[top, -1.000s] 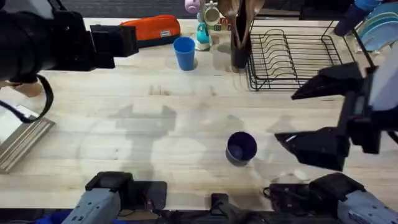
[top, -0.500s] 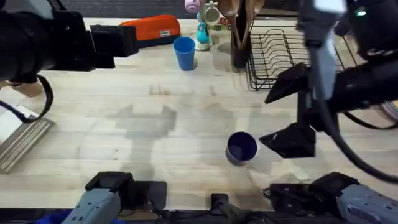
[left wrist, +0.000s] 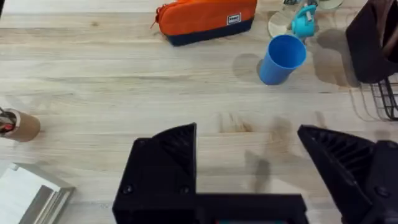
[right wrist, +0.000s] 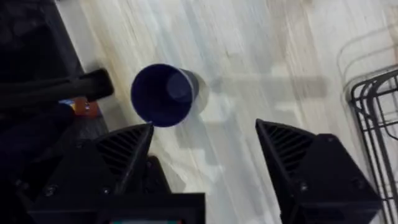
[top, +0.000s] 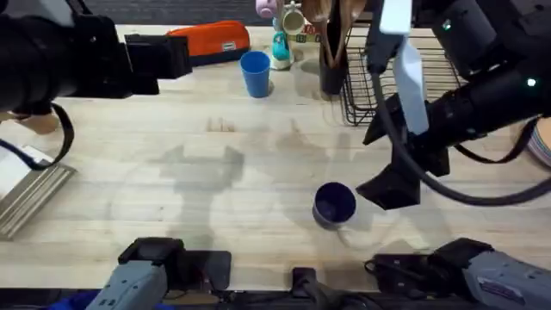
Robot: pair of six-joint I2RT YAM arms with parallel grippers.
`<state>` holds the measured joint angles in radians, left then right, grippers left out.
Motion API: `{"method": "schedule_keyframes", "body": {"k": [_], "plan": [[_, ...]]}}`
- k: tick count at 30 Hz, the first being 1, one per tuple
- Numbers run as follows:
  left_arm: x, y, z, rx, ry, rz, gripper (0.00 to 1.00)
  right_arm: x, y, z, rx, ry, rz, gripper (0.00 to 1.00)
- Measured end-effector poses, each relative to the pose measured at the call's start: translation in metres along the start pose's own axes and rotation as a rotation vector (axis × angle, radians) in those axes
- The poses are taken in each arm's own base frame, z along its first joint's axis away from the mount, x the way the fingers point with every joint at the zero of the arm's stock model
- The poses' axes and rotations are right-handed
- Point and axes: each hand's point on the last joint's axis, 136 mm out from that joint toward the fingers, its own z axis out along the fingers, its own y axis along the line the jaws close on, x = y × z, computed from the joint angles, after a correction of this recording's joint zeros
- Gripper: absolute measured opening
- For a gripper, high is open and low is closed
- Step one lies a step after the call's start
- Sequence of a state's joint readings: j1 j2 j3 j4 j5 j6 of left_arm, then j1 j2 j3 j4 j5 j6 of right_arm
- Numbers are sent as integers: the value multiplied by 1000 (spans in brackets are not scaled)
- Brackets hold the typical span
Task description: Pick up the cup on the table and put them onto the rack.
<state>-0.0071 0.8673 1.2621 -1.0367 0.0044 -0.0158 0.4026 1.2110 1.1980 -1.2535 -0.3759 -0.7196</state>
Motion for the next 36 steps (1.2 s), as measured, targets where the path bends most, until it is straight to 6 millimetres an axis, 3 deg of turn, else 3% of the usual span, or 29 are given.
{"method": "schedule_keyframes", "body": {"k": [15, 36], "plan": [[0, 0, 0, 0, 0, 0, 993, -8, 15, 17, 20, 54, -227, 992], [2, 0, 0, 0, 7, 0, 993, 0, -4, 73, -93, 208, -181, 992]]}}
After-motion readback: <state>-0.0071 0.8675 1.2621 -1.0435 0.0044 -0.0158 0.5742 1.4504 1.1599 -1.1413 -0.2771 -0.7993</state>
